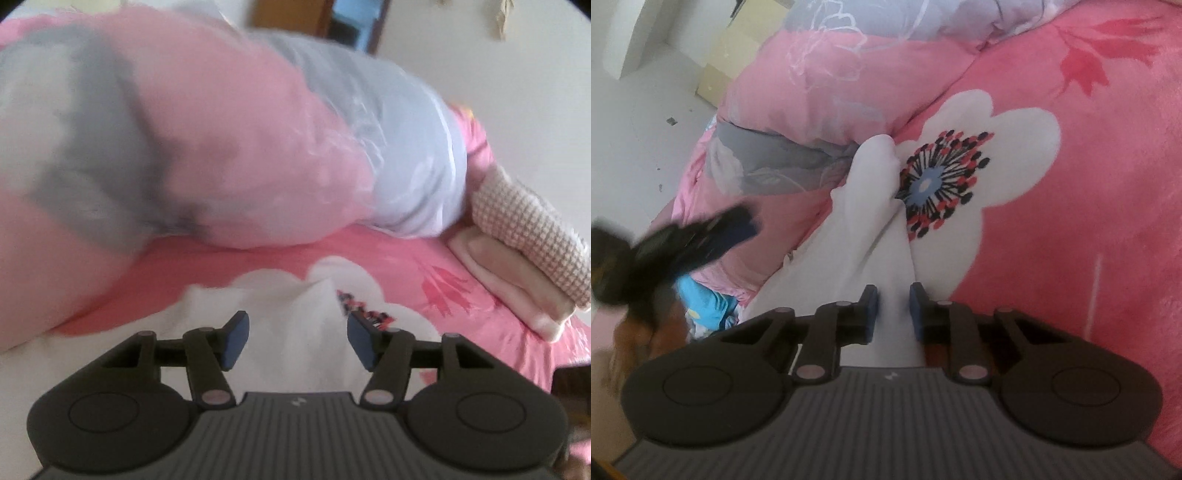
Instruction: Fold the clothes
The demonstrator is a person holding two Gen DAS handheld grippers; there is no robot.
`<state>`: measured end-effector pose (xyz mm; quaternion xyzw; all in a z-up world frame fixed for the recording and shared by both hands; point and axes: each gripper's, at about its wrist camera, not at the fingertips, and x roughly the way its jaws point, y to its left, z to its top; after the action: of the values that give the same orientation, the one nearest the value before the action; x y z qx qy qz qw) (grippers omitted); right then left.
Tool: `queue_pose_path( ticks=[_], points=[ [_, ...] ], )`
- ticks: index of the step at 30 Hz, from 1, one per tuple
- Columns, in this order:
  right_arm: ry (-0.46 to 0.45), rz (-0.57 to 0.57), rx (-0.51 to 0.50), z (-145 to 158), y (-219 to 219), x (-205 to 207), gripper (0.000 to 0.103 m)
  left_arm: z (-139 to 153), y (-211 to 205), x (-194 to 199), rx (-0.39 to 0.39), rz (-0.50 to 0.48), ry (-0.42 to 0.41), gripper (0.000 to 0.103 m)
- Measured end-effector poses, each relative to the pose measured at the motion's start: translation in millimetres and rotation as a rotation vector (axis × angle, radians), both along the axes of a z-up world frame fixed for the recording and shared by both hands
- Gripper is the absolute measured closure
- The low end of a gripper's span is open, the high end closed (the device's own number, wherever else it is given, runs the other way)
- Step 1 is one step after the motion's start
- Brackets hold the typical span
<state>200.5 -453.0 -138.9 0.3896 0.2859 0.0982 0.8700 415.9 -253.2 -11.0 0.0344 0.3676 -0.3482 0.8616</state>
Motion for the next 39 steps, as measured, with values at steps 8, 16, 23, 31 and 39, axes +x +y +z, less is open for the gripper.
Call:
queue_pose_path(
  ticks=[8,16,23,31,39],
  points=[
    [-0.009,0.008,-0.022,-1.0,1.1,1.3,0.085,-19.7,-65.2,45.3,0.063,-0.025,0.104,0.041],
    [-0.009,0.013,-0.04,-0.9,2.1,2.9,0.085,-40.8,-89.8,63.9,0.135,-0.034,0.204,0.095],
    [-0.013,0.014,-0.033,-1.2,0.6,1.9,0.085,-34.1,-47.1,68.8,-0.096,0.081,0.234,0.097],
    [-0.009,0.007,-0.033,-1.4,0.4,1.9,0.087,-39.6,-1.4,76.8,-0.217,0.152,0.231,0.097],
    [-0.005,0.005,-0.031,-2.0,-1.4,1.5,0.089,-32.9,2.2,67.4,-0.221,0.157,0.174,0.045]
  ],
)
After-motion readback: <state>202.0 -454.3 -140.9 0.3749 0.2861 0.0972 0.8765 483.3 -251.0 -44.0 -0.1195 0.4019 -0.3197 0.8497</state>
